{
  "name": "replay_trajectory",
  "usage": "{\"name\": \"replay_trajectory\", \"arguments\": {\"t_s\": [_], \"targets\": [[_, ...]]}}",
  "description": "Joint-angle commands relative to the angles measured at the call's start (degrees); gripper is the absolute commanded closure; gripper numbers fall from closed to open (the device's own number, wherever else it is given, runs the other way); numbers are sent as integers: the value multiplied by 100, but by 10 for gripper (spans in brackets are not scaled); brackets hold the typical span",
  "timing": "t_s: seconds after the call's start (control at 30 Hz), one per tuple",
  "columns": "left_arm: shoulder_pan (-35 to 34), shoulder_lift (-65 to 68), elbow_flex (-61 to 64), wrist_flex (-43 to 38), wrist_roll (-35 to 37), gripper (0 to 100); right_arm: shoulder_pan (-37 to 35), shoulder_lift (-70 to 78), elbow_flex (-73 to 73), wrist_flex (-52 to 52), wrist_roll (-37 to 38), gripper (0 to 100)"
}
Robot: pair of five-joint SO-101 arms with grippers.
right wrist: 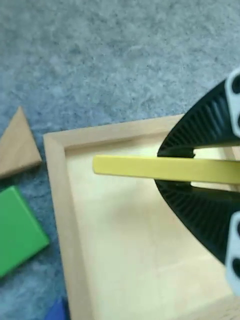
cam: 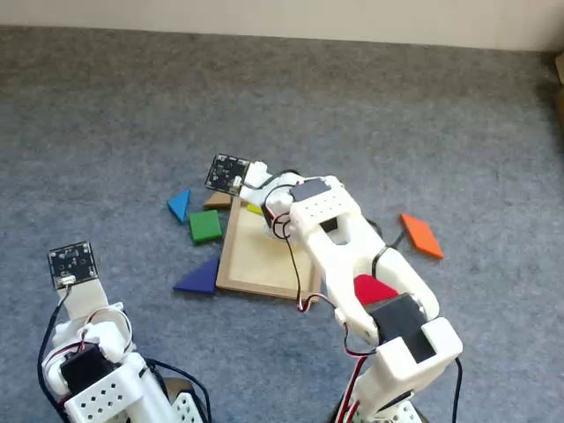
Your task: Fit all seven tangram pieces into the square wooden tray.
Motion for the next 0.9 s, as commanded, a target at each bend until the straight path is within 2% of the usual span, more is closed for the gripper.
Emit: {"name": "replay_trajectory", "arguments": {"t_s": [0.0,0.17,0.57,0.87], "targets": [[-92,-347,119,53,0,992,-198,-347,-57,-101,-255,988],[-92,-347,119,53,0,992,-295,-338,-40,-92,-378,937],[-84,-347,119,53,0,992,-295,-338,127,-57,-378,928],[-84,-347,119,53,0,992,-321,-400,75,716,-387,928]]}}
